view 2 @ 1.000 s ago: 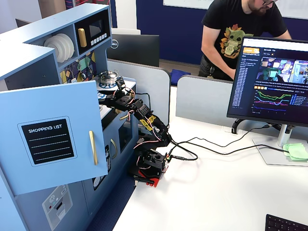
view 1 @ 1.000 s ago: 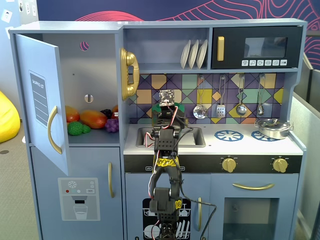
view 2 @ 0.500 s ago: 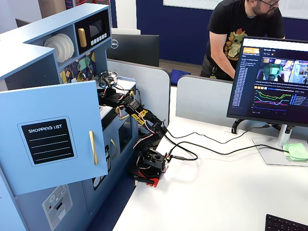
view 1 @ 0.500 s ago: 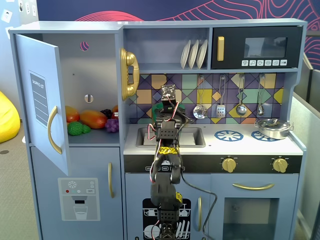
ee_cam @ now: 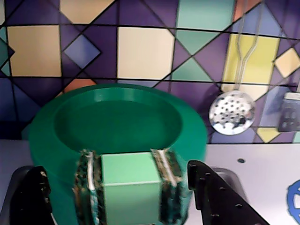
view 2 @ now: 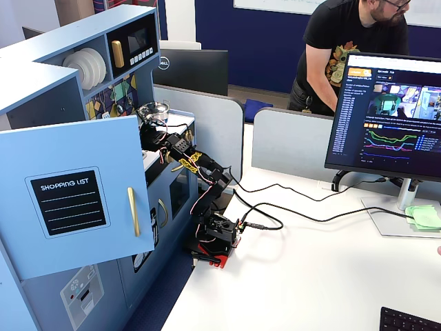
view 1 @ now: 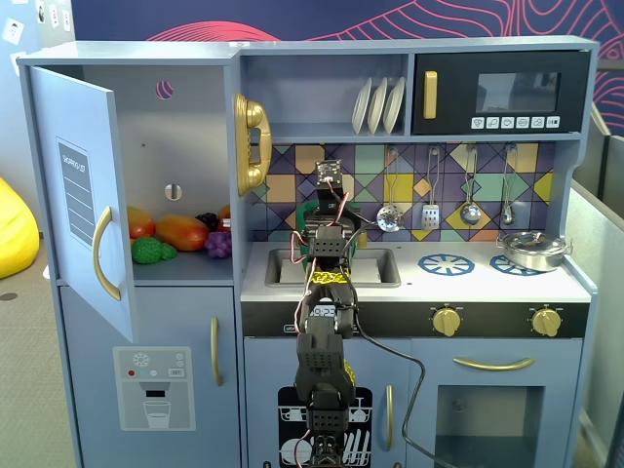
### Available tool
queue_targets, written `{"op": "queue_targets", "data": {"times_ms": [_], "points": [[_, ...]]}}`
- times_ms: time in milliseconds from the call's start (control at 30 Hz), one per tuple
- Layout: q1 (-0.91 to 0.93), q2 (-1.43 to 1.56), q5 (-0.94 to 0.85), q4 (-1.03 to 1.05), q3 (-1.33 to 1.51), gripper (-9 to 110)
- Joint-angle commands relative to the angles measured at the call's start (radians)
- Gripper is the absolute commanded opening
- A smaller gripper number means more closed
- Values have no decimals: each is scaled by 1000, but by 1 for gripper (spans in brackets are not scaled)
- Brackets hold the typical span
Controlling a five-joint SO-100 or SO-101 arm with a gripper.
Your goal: Take off the lid from the green recipient and place it on the counter
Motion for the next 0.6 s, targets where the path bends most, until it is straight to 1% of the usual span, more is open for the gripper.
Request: {"op": "queue_targets", "data": {"times_ms": [0,100,200,333,500,567], "points": [[-12,-15,-17,-35,-84,30],[-12,-31,-17,-35,-98,27],[-12,-41,-37,-5,-120,20],[-31,-44,-63,21,-129,1],[-54,-43,-38,5,-137,0],[-58,-43,-57,-2,-152,0]]}}
